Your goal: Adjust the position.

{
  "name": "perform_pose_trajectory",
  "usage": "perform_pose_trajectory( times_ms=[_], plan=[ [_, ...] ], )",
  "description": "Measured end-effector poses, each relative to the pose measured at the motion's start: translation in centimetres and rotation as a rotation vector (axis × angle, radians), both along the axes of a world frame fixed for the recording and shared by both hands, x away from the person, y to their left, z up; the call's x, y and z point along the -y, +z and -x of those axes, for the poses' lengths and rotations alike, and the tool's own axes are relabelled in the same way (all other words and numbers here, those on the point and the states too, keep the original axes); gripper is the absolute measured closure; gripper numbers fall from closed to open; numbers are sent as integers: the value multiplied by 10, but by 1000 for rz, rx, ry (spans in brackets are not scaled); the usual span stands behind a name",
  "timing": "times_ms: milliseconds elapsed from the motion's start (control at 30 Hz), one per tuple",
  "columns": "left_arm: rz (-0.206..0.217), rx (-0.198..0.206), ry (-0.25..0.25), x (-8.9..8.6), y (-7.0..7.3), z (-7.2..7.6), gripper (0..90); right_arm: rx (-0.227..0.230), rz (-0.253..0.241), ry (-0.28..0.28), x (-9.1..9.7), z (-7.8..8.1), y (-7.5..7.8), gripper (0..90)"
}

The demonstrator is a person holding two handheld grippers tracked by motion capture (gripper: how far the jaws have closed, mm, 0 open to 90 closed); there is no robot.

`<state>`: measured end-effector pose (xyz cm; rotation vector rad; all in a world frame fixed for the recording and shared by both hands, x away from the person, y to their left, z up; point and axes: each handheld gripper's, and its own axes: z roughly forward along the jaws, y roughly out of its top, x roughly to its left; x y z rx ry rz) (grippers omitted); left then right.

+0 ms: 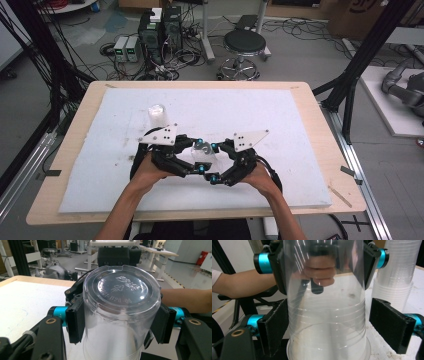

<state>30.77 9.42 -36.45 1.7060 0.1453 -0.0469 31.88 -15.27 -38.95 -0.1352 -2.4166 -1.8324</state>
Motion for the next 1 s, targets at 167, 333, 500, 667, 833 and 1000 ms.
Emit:
perform_pose_trajectory(
  times_ms=[167, 333, 500, 667, 833, 1000],
  plan=[
    [-9, 1, -6, 2, 0, 0, 380, -1, -7, 8, -1, 0, -1, 200],
    [-11, 3, -6, 1, 0, 0, 381, 4, -11, 19, -1, 1, -1, 274],
    [-16, 1, -10, 1, -1, 0, 381, 14, -9, 27, -1, 2, -1, 304],
    [-18, 0, -14, 1, -1, 0, 381, 19, -5, 25, -1, 2, -1, 333],
    [-19, -1, -15, 1, -1, -1, 381, 23, -5, 24, 0, 2, -1, 343],
    [-26, -1, -12, 2, -2, 0, 316, 24, -8, 23, 0, 2, -1, 348]
  ],
)
